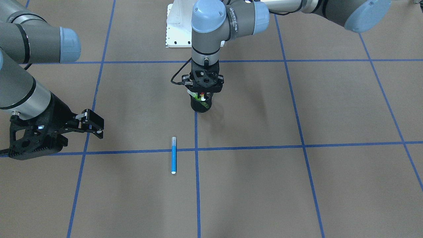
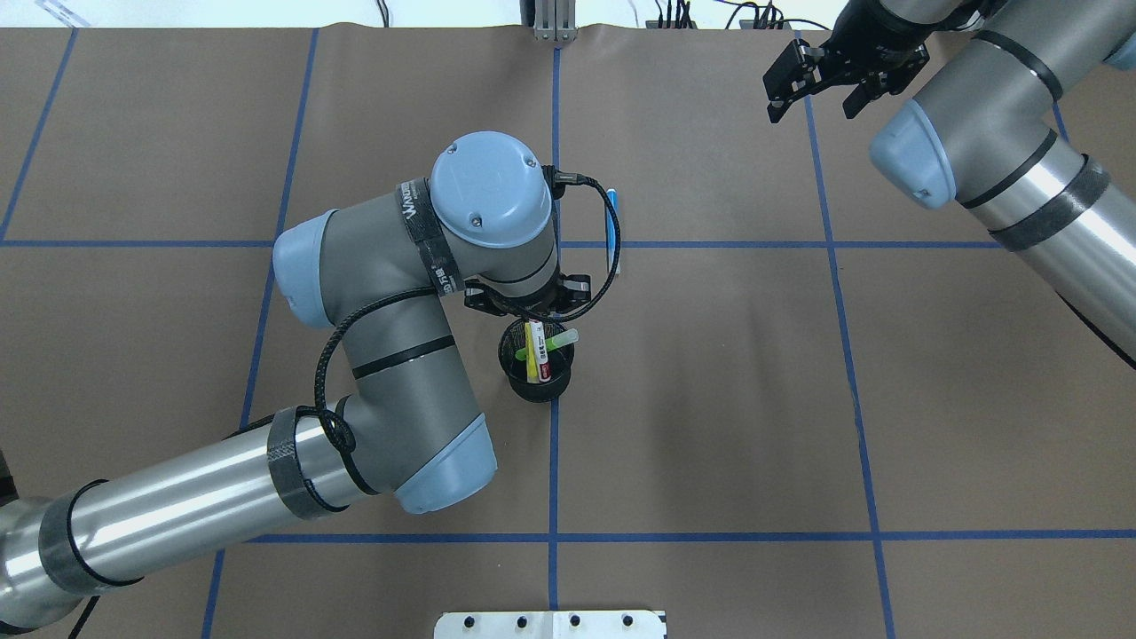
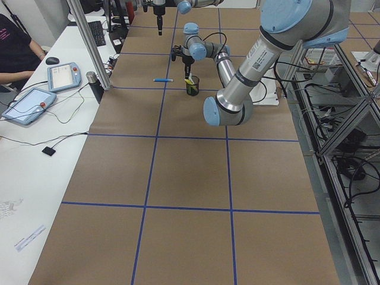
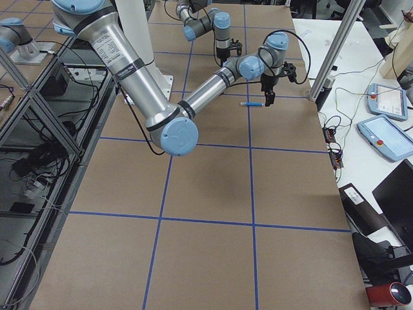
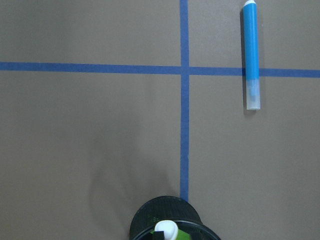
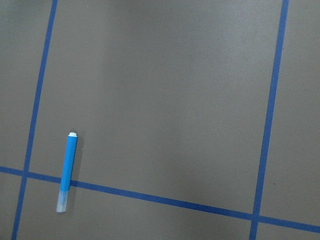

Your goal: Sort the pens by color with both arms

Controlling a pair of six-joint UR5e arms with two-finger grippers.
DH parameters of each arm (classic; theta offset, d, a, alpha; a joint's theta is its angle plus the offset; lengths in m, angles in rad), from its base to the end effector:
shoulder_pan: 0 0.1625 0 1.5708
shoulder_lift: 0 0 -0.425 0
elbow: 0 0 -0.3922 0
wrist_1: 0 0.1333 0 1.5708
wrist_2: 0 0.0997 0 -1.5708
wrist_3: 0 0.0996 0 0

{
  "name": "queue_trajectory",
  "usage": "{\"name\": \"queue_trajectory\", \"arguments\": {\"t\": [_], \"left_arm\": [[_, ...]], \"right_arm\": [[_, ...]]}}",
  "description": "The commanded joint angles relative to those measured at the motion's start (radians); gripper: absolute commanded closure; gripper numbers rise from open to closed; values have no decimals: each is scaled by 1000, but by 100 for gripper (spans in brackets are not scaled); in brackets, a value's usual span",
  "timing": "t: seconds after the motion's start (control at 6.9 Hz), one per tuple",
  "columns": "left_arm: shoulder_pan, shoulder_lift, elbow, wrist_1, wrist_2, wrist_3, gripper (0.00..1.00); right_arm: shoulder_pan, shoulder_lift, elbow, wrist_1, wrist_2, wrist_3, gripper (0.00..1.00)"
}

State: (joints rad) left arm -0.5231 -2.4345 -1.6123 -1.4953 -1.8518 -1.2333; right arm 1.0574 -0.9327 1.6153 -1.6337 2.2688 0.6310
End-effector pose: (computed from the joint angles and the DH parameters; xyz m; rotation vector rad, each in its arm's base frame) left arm 0.5564 -0.4428 0.1212 0.1032 0.8590 -0.0573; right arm -0.2751 -0.6289 0.2607 0.1336 -0.8878 -0.1066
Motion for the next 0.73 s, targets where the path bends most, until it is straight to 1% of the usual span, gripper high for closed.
{"name": "queue_trajectory", "arguments": {"t": [0.0,0.15,0.44,0.58], "left_arm": [[0,2,-26,9,-6,0,80],[-2,8,-70,33,-7,-2,80],[-11,3,-185,134,-9,0,82],[-32,-1,-207,139,-13,-2,82]], "right_arm": [[-2,0,0,0,0,-1,1],[-2,0,0,0,0,-1,1],[-2,0,0,0,0,1,1],[-1,0,0,-2,0,-1,1]]}}
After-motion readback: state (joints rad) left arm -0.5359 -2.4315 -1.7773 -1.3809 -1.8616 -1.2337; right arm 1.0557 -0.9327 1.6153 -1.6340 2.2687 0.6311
